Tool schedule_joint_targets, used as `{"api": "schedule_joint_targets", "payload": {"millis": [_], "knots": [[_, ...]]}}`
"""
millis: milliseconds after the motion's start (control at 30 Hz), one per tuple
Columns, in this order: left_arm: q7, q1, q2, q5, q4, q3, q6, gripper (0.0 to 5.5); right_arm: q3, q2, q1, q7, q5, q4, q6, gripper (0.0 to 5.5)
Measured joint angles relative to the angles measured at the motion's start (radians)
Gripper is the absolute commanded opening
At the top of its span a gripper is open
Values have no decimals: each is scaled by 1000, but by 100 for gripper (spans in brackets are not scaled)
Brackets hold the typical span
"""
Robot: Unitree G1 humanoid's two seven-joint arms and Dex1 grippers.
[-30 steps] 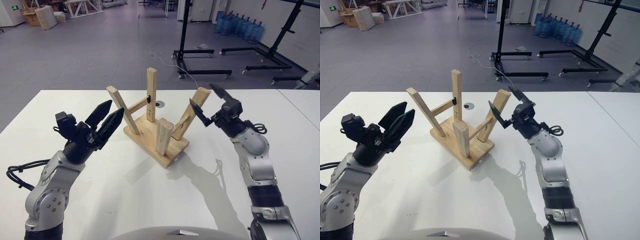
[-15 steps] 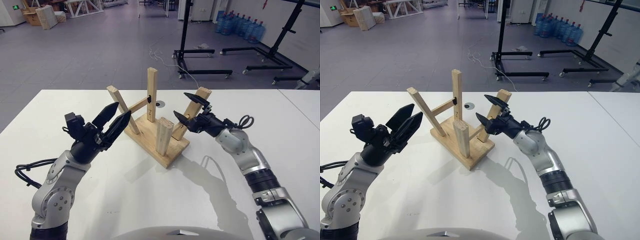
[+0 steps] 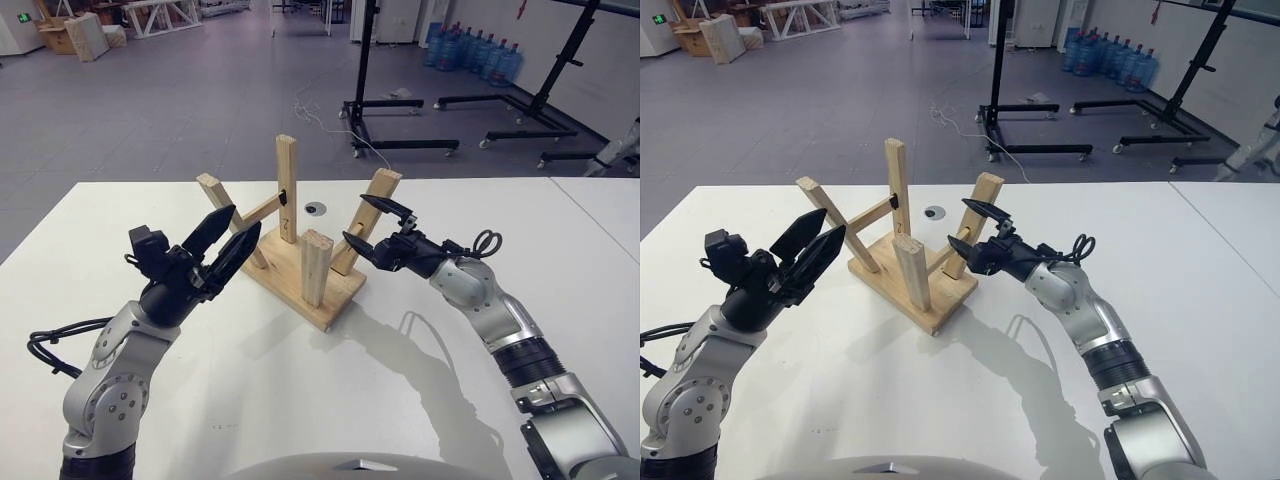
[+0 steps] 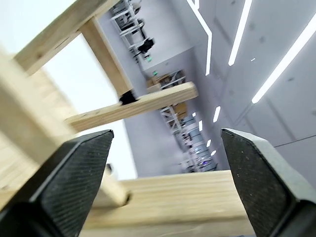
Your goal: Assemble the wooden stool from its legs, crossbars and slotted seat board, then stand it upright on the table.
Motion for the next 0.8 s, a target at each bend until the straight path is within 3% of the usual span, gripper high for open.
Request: {"api": "schedule_joint_targets", "payload": {"millis": [233,367,467,667,800], "knots": [[-8,-6,0,4,2,-10,0,370,-47,-15,-184,-50,-24,-8,-14,400],[-9,-18,0,11,21,-24,-1,370,94,1,-178,-16,-150,162,-2,400],[-15,-31,0,20,27,-30,-3,370,127,3,-190,-20,-151,227,-16,400],[-22,-23,0,27,30,-26,-6,370,113,6,-146,-41,-91,178,-27,400],[-21,-18,0,30,26,-24,-8,370,40,23,-125,-16,68,115,-6,400]]}}
